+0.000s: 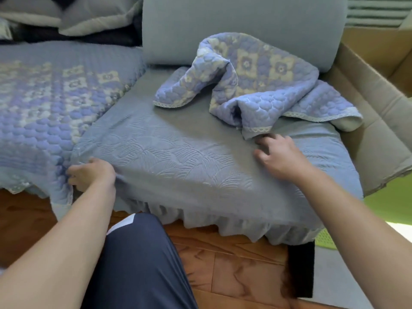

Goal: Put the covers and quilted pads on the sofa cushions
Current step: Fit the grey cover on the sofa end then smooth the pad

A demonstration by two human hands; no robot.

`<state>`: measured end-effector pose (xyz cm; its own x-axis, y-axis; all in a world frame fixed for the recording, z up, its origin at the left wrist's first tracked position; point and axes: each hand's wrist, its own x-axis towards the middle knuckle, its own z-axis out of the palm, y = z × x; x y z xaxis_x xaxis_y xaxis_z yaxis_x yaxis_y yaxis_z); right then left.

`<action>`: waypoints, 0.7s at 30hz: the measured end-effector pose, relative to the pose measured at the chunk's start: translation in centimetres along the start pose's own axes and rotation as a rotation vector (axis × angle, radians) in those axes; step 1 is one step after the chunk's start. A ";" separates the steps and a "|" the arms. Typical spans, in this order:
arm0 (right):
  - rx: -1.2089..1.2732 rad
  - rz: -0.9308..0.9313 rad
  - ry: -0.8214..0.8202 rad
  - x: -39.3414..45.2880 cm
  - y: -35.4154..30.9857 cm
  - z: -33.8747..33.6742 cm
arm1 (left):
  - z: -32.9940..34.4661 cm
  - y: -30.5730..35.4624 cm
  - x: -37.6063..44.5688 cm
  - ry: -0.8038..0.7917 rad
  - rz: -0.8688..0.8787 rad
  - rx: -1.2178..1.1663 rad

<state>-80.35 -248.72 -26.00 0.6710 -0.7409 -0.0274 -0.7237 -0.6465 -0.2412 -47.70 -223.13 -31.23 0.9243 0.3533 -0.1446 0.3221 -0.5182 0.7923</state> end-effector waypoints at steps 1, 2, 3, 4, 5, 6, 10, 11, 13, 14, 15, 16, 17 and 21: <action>0.001 -0.049 -0.004 0.0 -0.6 0.3 | 0.0 0.2 -0.6 0.012 -0.005 0.005; 0.008 -0.089 -0.019 0.1 -1.5 0.6 | -0.1 0.2 -0.4 0.021 0.036 0.031; 0.014 -0.119 -0.044 0.5 -2.6 0.8 | -0.3 0.1 -0.1 0.029 0.125 0.069; 0.014 -0.147 -0.072 1.1 -4.0 1.0 | -0.5 0.0 0.6 0.032 0.243 0.123; 0.013 -0.171 -0.102 1.9 -5.7 1.2 | -0.5 0.0 1.4 0.025 0.360 0.182; 0.005 -0.195 -0.128 2.8 -7.5 1.4 | -0.4 -0.1 2.7 0.008 0.448 0.235; -0.122 -0.259 -0.160 7.7 -15.3 1.6 | -0.4 1.7 7.7 -0.149 0.516 0.291; -0.142 -0.248 -0.154 8.8 -16.8 1.4 | -0.4 2.2 8.8 -0.194 0.498 0.276; -0.147 -0.205 -0.160 10.8 -18.9 1.1 | -0.4 3.3 10.8 -0.305 0.462 0.291; -0.152 -0.174 -0.185 11.6 -19.5 1.0 | -0.7 4.0 11.6 -0.341 0.467 0.343; -0.182 -0.149 -0.222 12.2 -19.8 1.0 | -1.2 4.9 12.4 -0.337 0.479 0.411; -0.235 -0.138 -0.257 12.8 -20.0 1.2 | -1.8 5.6 13.6 -0.275 0.498 0.461; -0.297 -0.132 -0.287 13.3 -20.2 1.4 | -2.6 6.4 14.6 -0.203 0.456 0.471; -0.439 -0.096 -0.405 14.2 -21.6 1.1 | -4.1 5.9 13.7 -0.367 0.331 0.420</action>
<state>-55.02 -245.06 -22.26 0.6820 -0.6035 -0.4131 -0.5983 -0.7853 0.1595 -33.96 -218.14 -26.07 0.9744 -0.1281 -0.1848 -0.0079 -0.8408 0.5413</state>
